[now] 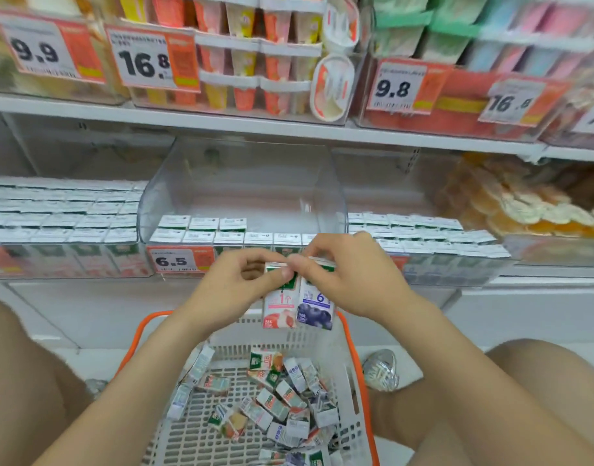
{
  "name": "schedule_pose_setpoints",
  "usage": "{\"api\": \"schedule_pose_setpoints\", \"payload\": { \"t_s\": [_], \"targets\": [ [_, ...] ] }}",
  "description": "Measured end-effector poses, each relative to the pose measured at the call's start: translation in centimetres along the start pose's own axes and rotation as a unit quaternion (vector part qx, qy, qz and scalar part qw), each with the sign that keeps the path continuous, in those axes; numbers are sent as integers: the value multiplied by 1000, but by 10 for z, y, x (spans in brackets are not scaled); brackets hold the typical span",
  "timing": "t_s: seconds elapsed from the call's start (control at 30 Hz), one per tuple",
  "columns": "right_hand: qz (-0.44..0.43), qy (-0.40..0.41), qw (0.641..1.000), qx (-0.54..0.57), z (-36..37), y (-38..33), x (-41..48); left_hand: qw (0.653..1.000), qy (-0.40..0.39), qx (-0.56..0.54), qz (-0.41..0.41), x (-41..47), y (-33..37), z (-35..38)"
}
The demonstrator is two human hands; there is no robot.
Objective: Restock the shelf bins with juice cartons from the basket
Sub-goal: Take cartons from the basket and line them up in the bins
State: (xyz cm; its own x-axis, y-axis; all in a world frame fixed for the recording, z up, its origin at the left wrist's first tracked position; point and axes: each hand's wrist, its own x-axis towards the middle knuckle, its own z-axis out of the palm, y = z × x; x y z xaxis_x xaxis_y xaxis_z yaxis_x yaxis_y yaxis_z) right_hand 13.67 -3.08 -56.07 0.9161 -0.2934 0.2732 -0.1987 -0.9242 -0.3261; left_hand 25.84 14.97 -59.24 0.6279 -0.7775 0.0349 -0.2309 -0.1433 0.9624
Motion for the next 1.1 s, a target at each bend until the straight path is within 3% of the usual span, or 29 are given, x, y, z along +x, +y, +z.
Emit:
{"api": "schedule_pose_setpoints", "payload": {
  "t_s": [0.27, 0.4, 0.63, 0.83, 1.0, 1.1],
  "targets": [
    [137, 237, 961, -26, -71, 69, 15, 993, 62, -41, 88, 57, 61, 61],
    [160, 274, 948, -39, -96, 145, 20, 989, 75, -6, 127, 89, 80, 96],
    [244, 182, 941, -146, -95, 233, 19, 972, 89, 125, 177, 126, 83, 145],
    [205, 11, 953, -221, -91, 263, 25, 968, 67, 156, 186, 134, 65, 155],
    [282, -125, 894, -326, -86, 256, 24, 966, 74, 161, 189, 136, 66, 153],
    [300, -138, 879, -343, -82, 238, 22, 967, 70, 164, 183, 136, 68, 148]
  ]
}}
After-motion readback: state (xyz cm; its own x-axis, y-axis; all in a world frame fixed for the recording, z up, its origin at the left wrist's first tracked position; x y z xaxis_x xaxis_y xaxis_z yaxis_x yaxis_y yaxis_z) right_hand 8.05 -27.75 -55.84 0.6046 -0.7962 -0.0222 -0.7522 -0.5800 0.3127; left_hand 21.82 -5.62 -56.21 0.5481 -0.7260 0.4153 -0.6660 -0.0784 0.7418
